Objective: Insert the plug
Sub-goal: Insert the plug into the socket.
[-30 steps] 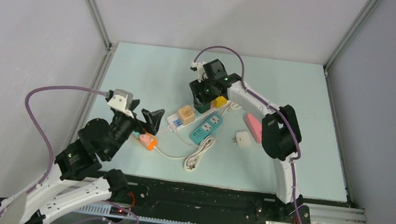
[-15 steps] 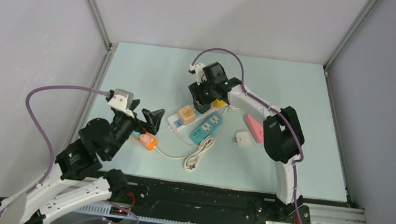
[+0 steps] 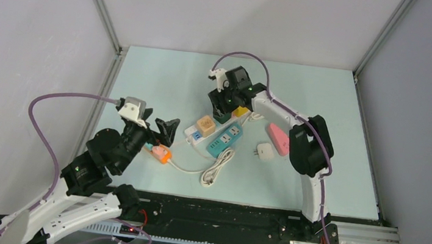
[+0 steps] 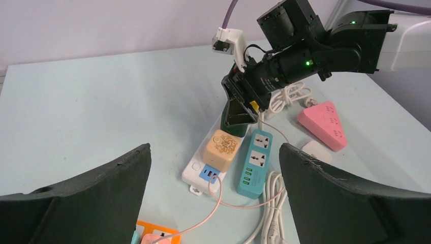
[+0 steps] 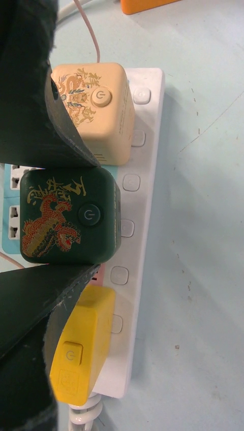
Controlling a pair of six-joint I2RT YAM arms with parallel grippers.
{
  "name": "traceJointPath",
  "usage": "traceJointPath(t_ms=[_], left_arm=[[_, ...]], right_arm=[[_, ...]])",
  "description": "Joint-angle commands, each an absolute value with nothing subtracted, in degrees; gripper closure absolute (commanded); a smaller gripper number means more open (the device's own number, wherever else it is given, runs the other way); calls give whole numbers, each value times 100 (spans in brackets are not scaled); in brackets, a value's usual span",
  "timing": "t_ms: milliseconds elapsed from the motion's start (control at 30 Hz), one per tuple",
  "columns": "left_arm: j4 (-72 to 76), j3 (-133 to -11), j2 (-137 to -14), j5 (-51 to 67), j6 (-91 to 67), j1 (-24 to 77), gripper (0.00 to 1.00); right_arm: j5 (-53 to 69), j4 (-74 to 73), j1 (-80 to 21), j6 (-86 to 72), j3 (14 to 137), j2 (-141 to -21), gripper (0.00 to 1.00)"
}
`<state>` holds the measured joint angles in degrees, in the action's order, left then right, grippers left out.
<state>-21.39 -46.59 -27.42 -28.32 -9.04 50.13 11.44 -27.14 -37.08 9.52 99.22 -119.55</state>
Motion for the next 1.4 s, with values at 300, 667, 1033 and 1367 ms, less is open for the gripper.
traceJointPath(t_ms=[300,667,1033,1367], left_arm=[[-2065,-4614,-2780,-2942,-914,5003,0],[-2072,-4632,-2821,-2953,-888,5004,0],[-2069,-4615,-2799,-2964,-896,5004,0],[-2069,-4601,-2757,-2988,-896,5001,0]], right_arm=[[1400,-2630,-3545,999,9966,-11461,100],[1405,-2844,-3407,368,10386,-11555,100],[1555,-2586,-3521,1050,9885,-11486,100],[1502,-2127,-3619,1336,9454,-11522,100]])
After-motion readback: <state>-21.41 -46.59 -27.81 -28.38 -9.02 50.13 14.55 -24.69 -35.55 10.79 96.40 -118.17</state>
